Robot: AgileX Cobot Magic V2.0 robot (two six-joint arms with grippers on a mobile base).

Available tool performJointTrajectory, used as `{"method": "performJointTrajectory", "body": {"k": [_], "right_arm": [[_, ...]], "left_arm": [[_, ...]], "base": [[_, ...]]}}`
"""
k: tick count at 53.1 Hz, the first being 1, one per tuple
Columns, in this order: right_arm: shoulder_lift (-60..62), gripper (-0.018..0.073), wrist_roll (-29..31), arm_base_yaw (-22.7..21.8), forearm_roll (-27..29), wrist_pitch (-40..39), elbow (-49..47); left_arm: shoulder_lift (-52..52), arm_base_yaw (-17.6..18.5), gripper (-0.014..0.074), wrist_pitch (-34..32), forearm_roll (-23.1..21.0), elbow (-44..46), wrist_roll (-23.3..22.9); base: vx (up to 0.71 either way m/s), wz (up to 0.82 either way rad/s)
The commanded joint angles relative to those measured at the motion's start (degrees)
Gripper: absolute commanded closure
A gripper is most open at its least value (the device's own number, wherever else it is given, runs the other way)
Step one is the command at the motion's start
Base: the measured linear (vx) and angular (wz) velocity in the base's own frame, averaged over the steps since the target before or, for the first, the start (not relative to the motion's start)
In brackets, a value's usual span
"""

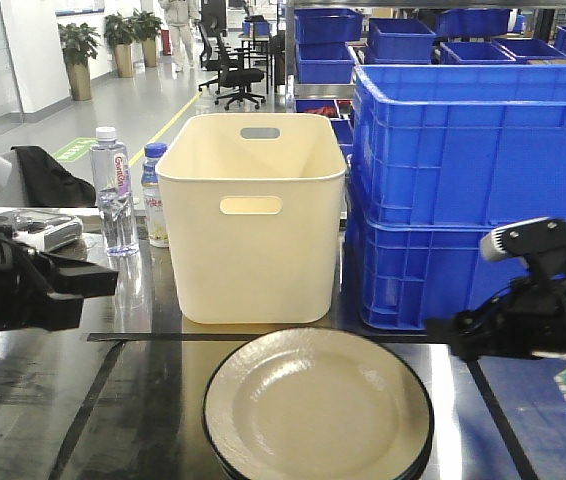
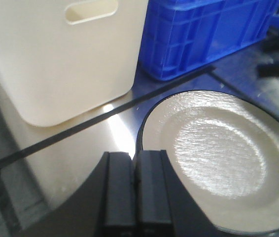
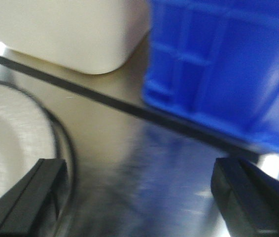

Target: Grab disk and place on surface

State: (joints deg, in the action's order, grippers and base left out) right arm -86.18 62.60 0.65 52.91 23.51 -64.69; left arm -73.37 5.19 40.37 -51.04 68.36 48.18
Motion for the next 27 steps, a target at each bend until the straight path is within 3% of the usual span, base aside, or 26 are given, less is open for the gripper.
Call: {"method": "performJointTrajectory", "body": {"k": [1, 4, 11, 14, 17, 20, 27], "right_arm": [[6.0, 0.001, -4.8, -1.5, -6.1, -2.9, -2.1], [8.1, 0.0123, -11.7, -2.4, -10.5, -2.2, -2.1], [15.6, 0.0562, -31.0, -4.6, -25.7, 4.5, -2.0], [18.9, 0.0575, -35.9, -4.6, -33.0, 6.2, -0.7], [23.7, 0.0574, -36.2, -4.1, -36.4, 5.2, 2.6], [28.6, 0.0572, -35.4, -3.5, -36.7, 1.7, 6.5], [40.1, 0.0571, -33.1, -3.1, -35.1, -8.2, 20.1]], "left_arm": [[1.7, -0.2, 0.0601, -1.5, 4.2, 1.7, -5.4], [1.7, -0.2, 0.0598, -1.5, 8.8, 1.7, -9.0], [1.8, -0.2, 0.0598, -1.3, 20.1, 1.7, -19.0], [1.8, -0.2, 0.0598, -1.3, 24.3, 1.2, -22.5], [2.5, 0.0, 0.0598, -1.7, 26.7, -0.5, -23.5], [4.1, 0.1, 0.0598, -3.2, 27.0, -3.9, -22.6], [10.8, 0.7, 0.0598, -14.6, 26.9, -16.3, -20.0]], "base": [[0.0, 0.0], [0.0, 0.0], [0.0, 0.0], [0.0, 0.0], [0.0, 0.0], [0.0, 0.0], [0.0, 0.0]]}}
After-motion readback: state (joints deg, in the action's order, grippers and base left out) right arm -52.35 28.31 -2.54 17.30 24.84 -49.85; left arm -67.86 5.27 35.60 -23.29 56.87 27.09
